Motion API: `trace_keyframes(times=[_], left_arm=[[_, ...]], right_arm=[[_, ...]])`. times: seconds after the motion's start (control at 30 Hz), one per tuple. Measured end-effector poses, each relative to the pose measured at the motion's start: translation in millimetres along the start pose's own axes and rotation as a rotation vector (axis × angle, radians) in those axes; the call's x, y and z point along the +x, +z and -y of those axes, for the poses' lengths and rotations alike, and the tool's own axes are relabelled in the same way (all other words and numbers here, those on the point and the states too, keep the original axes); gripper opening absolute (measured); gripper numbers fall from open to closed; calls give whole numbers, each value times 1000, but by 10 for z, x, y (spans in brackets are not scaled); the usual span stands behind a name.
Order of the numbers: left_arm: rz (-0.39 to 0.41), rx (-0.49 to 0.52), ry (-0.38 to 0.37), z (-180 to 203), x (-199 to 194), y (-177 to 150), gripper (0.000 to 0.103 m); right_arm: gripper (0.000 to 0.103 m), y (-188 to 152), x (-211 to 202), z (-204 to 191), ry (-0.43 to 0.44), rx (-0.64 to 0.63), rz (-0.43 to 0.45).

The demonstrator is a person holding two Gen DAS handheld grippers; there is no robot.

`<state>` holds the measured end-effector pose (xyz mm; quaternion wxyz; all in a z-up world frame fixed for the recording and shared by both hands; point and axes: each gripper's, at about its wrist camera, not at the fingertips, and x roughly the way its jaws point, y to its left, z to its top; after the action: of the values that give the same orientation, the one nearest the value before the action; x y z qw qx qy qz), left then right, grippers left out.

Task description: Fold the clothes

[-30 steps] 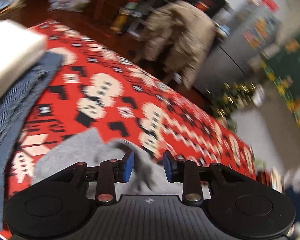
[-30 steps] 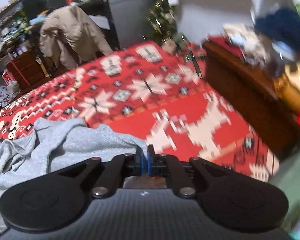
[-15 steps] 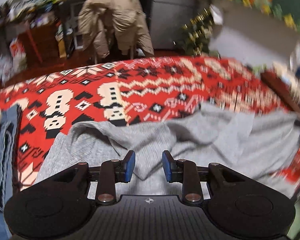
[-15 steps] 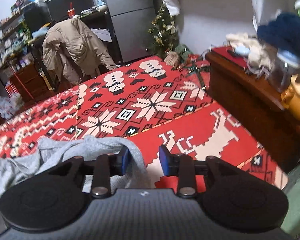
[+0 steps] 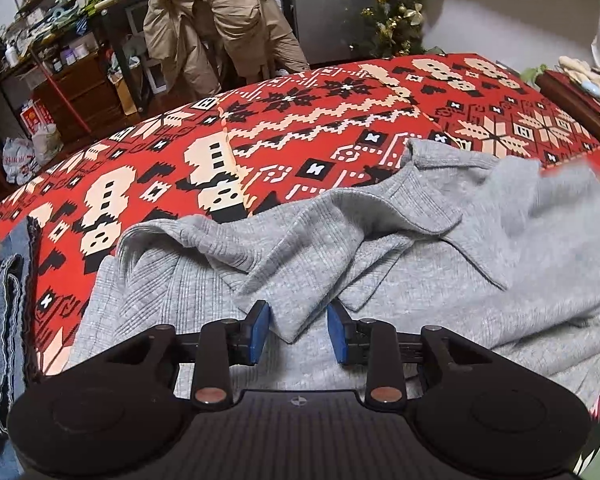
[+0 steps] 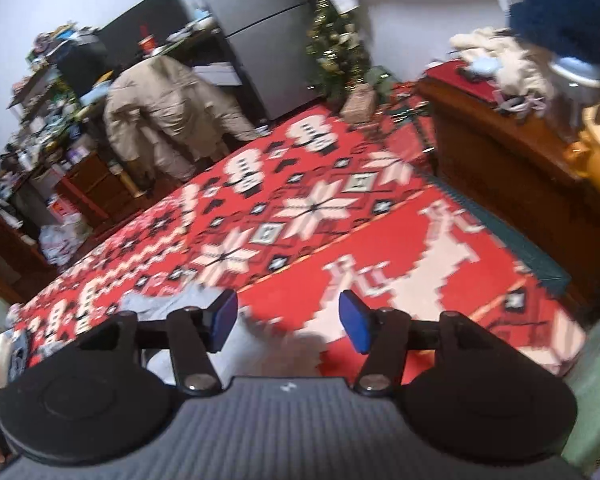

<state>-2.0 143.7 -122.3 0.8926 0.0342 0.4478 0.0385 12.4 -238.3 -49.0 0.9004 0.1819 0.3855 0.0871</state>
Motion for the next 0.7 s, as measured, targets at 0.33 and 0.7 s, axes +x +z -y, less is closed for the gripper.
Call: trace_keyframes(times=[0.33, 0.7], left_arm=[[150, -242, 60, -265, -160, 180, 8], [206, -555, -23, -761, -209, 304, 8]], right_arm=[[61, -2, 49, -46, 34, 10, 7], [61, -275, 612, -768, 178, -146, -5]])
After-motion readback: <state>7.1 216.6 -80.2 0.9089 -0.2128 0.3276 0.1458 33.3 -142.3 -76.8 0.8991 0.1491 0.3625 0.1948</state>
